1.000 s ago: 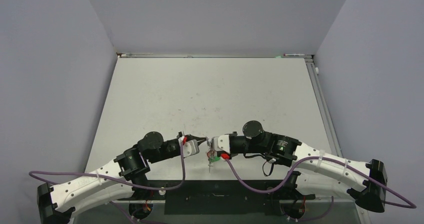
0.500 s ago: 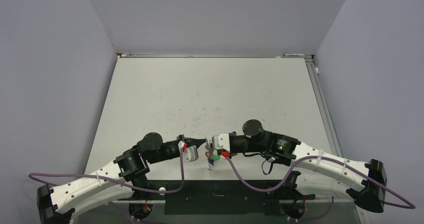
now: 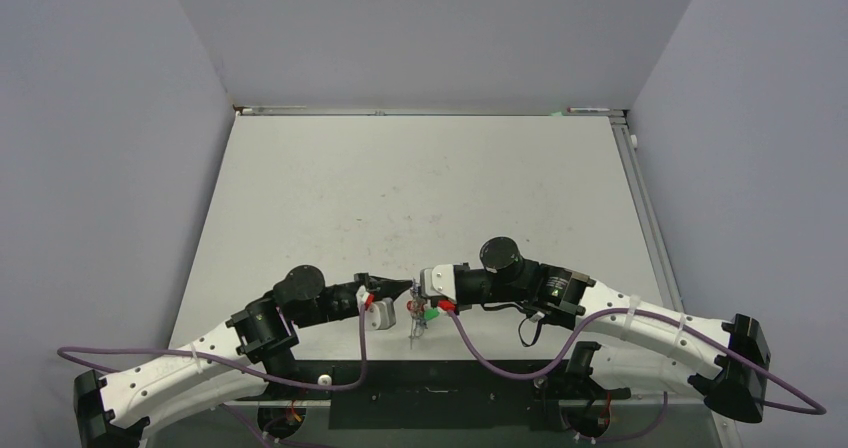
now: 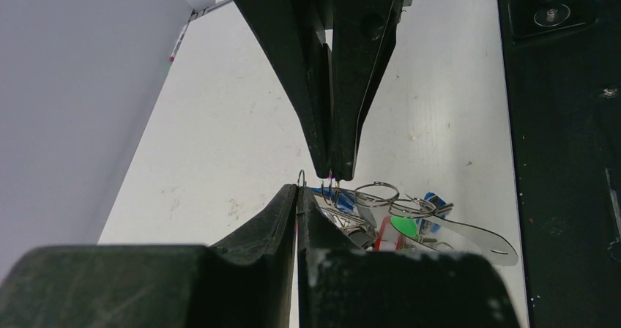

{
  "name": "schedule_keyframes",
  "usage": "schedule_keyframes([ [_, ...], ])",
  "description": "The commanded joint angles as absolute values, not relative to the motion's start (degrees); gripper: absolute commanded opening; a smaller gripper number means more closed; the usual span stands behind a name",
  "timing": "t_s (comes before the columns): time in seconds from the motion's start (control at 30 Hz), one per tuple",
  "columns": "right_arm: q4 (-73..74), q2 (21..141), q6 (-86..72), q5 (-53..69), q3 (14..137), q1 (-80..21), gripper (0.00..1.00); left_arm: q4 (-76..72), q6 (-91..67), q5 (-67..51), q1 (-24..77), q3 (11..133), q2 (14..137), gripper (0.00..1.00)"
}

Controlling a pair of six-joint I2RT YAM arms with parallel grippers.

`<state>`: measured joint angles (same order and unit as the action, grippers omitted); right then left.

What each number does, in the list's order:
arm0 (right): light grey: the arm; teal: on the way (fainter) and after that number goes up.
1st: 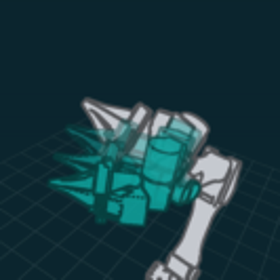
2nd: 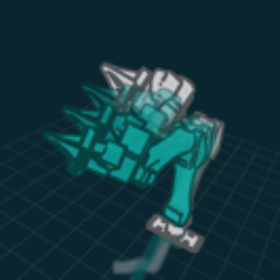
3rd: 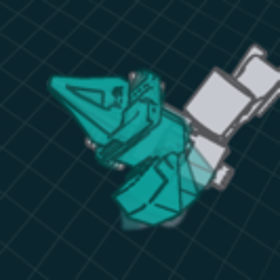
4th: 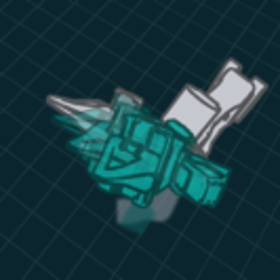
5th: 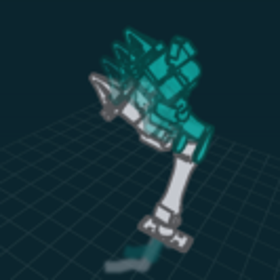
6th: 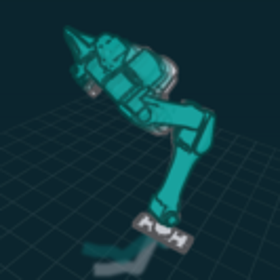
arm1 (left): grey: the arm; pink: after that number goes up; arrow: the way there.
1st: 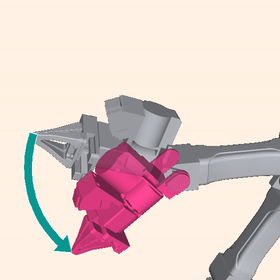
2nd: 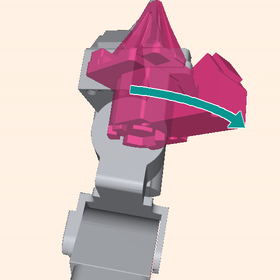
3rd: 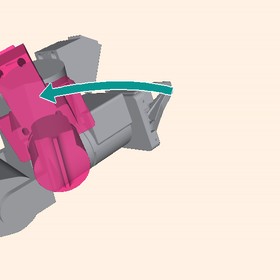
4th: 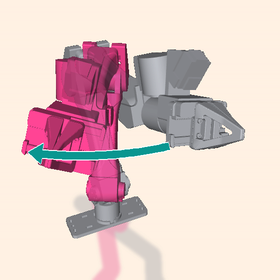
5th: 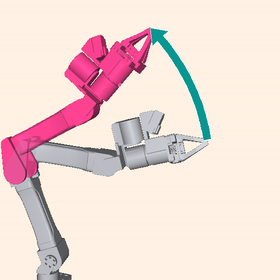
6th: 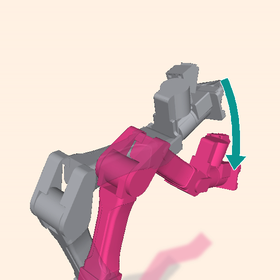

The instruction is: Put the keys on the keyring

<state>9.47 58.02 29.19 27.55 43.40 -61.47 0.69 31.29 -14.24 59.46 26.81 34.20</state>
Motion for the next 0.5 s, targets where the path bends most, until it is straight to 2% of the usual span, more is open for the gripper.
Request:
schedule_keyframes([
  [0.0,4.60,57.49,28.88,29.40,44.82,-61.08,0.05,-0.09,33.02,-16.14,59.16,27.51,34.10,0.00],
  [0.47,4.48,56.64,28.74,28.81,44.34,-60.92,0.05,2.15,34.61,-19.40,59.24,27.12,32.88,0.00],
])
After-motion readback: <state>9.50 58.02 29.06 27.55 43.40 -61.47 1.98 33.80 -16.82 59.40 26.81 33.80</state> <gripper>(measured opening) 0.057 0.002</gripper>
